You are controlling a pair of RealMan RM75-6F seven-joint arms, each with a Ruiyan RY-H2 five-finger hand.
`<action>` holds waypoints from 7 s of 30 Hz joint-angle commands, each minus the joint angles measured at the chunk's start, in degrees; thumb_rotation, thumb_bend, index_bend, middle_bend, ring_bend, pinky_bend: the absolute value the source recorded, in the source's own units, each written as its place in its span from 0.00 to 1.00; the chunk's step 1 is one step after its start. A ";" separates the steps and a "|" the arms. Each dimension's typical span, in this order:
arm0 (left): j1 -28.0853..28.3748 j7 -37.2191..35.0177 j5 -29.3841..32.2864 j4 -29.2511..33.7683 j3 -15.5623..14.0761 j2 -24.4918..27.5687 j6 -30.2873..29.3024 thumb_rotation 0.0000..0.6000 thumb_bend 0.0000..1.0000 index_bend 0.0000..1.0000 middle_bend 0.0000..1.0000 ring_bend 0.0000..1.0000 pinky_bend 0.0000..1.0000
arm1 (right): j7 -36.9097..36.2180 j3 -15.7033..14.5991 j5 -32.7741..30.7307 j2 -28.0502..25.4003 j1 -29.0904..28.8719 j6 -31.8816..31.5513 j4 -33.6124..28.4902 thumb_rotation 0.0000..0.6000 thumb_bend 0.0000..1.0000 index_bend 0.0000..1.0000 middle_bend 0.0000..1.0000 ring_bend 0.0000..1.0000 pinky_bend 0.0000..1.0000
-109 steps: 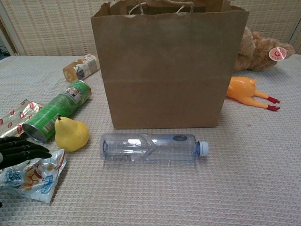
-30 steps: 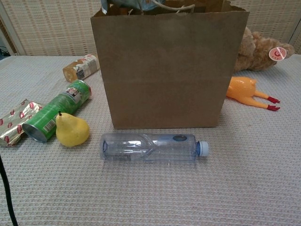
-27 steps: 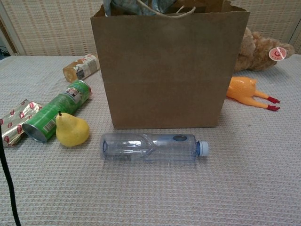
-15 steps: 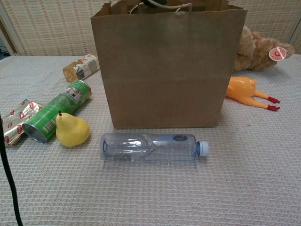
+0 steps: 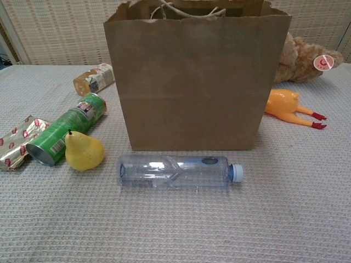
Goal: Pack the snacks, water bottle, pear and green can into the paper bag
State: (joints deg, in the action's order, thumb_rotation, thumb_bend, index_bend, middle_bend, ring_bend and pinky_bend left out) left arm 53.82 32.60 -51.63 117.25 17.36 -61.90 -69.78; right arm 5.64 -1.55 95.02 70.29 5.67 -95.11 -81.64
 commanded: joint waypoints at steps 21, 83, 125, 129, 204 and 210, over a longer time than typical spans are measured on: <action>-35.99 -19.79 -29.53 -7.33 -26.64 2.66 -10.61 1.00 0.38 0.07 0.00 0.00 0.18 | 2.48 0.09 0.71 0.25 -0.20 -0.16 -0.41 1.00 0.00 0.00 0.00 0.00 0.00; -24.37 -10.40 -12.01 -40.38 -14.94 -18.41 7.19 1.00 0.64 0.65 0.63 0.60 0.78 | 3.13 0.25 -0.09 0.32 0.40 -0.39 -0.85 1.00 0.00 0.00 0.00 0.00 0.00; -15.80 -10.21 -0.59 7.59 13.63 -0.82 -7.31 1.00 0.68 0.71 0.73 0.69 0.84 | 2.82 0.23 0.54 0.26 -0.05 -0.16 -0.51 1.00 0.00 0.00 0.00 0.00 0.00; -11.01 -4.32 0.55 9.96 12.73 -4.80 -8.19 1.00 0.68 0.71 0.73 0.69 0.84 | 2.72 0.23 0.43 0.22 -0.07 -0.05 -0.51 1.00 0.00 0.00 0.00 0.00 0.00; -38.13 -35.04 -32.38 -4.07 -20.20 9.97 -10.91 1.00 0.42 0.09 0.00 0.00 0.14 | 4.42 0.23 0.40 0.37 0.01 -0.24 -0.78 1.00 0.00 0.01 0.00 0.00 0.00; -42.18 -31.70 -46.04 -14.56 -25.69 5.21 -14.48 1.00 0.42 0.11 0.01 0.01 0.17 | 4.45 0.25 0.41 0.39 -0.01 -0.21 -0.76 1.00 0.00 0.01 0.00 0.00 0.00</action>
State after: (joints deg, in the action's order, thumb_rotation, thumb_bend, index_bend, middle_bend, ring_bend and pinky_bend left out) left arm 14.30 -0.60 -91.16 108.39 -5.19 -53.83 -81.91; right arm 10.08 -1.30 95.43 70.68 5.65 -95.32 -82.39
